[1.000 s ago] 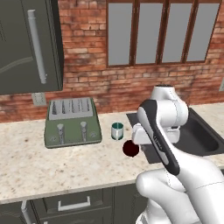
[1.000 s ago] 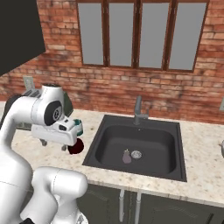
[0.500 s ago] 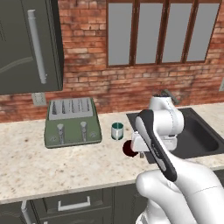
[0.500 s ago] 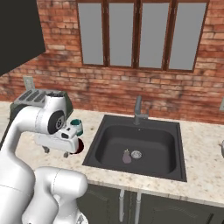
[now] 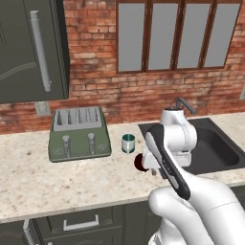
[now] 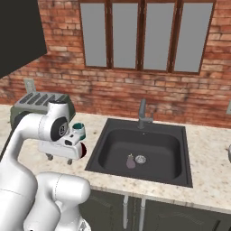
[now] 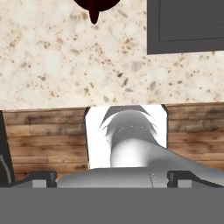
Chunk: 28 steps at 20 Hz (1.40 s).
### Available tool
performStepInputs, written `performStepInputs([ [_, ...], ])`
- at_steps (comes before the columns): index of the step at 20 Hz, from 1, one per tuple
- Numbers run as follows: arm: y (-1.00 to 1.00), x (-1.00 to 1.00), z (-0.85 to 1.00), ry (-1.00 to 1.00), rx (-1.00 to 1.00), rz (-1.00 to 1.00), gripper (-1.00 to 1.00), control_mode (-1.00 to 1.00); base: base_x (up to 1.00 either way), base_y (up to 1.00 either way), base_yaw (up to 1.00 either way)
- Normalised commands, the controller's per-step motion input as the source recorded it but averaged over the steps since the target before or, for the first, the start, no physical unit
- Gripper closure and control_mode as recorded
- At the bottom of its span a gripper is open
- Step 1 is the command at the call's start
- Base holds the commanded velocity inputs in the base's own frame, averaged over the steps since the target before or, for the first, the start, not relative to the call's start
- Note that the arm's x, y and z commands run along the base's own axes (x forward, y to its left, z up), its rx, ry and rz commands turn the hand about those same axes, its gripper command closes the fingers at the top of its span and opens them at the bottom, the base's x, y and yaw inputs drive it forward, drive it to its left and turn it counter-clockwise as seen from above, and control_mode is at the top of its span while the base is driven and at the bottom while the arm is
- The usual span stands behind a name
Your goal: Clear the mugs and bowl far away from the sink.
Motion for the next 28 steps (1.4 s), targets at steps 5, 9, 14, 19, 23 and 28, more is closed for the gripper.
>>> performStepInputs([
  [5,0.08,0.19,-0.05,0.05,0.0,0.0,-1.0,-1.0,0.0,0.0,0.0],
  [9,0.18,0.25,0.0,0.11,0.0,0.0,-1.0,-1.0,0.0,0.0,0.0],
  [14,0.17,0.3,-0.11,0.07,0.0,0.0,-1.0,-1.0,0.0,0.0,0.0],
  [19,0.0,0.13,-0.04,0.01,0.0,0.0,-1.0,-1.0,0.0,0.0,0.0],
  [23,0.0,0.13,-0.02,0.0,0.0,0.0,-1.0,-1.0,0.0,0.0,0.0],
  [28,0.0,0.12,-0.06,0.0,0.0,0.0,-1.0,-1.0,0.0,0.0,0.0],
])
